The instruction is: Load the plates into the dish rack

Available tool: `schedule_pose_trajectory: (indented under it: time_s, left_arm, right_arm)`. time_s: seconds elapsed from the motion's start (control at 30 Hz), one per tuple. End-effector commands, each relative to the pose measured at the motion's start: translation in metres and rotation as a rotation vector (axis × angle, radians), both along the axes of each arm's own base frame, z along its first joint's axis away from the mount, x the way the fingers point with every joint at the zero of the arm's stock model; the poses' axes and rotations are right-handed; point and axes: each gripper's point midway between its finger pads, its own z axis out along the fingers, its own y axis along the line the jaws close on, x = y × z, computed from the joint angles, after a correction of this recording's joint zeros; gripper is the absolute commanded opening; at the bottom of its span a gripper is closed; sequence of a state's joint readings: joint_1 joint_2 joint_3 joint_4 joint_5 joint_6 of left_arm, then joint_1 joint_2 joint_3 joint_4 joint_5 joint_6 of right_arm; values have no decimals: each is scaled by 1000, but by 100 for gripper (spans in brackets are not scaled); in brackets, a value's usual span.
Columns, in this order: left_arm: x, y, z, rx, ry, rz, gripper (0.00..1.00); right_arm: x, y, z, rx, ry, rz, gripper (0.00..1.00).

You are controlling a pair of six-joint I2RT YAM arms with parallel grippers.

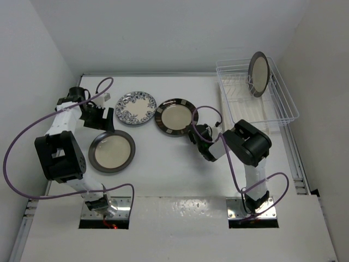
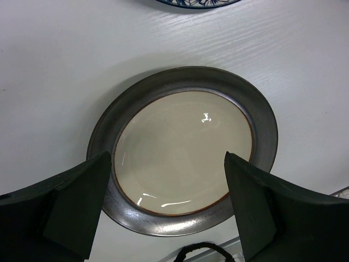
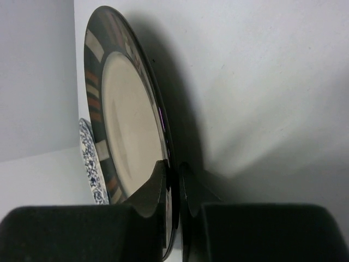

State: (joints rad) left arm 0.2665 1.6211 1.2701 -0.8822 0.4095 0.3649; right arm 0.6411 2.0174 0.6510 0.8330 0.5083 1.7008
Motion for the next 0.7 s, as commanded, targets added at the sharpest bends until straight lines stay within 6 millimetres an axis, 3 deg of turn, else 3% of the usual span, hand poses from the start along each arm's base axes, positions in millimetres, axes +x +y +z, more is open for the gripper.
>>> schedule_pose_trajectory:
  time_s: [0.0, 0.17, 0.27, 0.37, 0.5, 0.67]
  left_arm:
    - [0, -2, 3, -29, -16, -3, 90]
    - [0, -4, 4, -37, -18, -6, 90]
    - [0, -5, 4, -46, -20, -10, 90]
    - [1, -7, 5, -57, -23, -14, 92]
    - [1, -11, 6, -79, -25, -12, 93]
    - [1, -12, 16, -71, -65, -36, 91]
  right_arm:
    - [-30, -14, -50, -184, 156, 90, 0]
    - [-14, -7, -10, -374, 31, 183, 0]
    - [-4, -3, 38, -519, -68, 199, 0]
    - [3, -7, 65, -587, -124, 182, 0]
    - [5, -35, 71, -642, -119, 141, 0]
    - [21, -46, 109, -749, -236, 190, 0]
